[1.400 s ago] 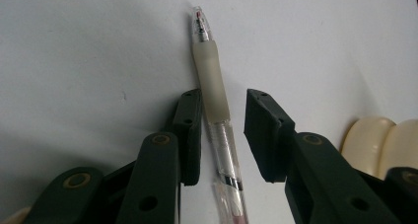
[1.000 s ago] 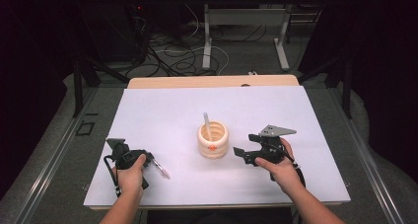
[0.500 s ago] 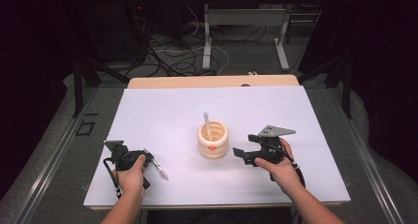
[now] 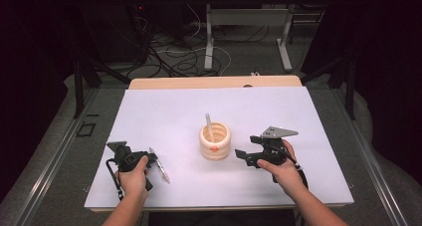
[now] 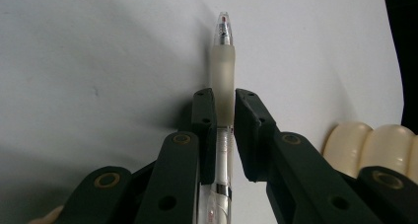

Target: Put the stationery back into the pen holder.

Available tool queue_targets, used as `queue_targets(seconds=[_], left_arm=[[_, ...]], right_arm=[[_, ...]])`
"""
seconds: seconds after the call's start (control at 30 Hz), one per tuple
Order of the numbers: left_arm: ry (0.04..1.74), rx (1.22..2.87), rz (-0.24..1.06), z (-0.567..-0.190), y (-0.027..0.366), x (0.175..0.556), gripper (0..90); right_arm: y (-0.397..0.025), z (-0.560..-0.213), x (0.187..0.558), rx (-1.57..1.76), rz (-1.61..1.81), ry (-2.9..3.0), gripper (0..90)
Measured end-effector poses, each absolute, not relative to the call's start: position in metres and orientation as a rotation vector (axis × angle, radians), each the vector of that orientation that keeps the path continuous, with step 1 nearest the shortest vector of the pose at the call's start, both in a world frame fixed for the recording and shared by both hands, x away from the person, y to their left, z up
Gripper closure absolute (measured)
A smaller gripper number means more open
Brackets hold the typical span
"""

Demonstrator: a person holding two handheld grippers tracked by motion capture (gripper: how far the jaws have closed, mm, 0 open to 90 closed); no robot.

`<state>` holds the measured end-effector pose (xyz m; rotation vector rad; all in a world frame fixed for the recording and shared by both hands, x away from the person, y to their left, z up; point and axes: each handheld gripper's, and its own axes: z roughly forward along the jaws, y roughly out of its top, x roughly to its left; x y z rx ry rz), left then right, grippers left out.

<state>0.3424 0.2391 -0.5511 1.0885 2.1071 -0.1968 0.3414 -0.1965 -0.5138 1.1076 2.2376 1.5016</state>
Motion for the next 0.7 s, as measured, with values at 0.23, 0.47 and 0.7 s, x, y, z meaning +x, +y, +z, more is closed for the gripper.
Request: queue_targets(seconds=[0.23,0.47,0.7], left_arm=[[2.052,1.131,-0.167,-0.545,0.234,0.342,79.7],[1.968,1.202,-0.071,-0.537,0.225,0.340,79.8],[1.908,1.282,-0.014,-0.530,0.220,0.339,79.8]], right_arm=[[-0.197,-0.513,0.341,1.110,1.496,2.241,15.5],[-0.197,-0.513,0.341,1.109,1.495,2.240,15.4],[-0.197,-0.513,0.341,1.114,1.497,2.238,15.5]])
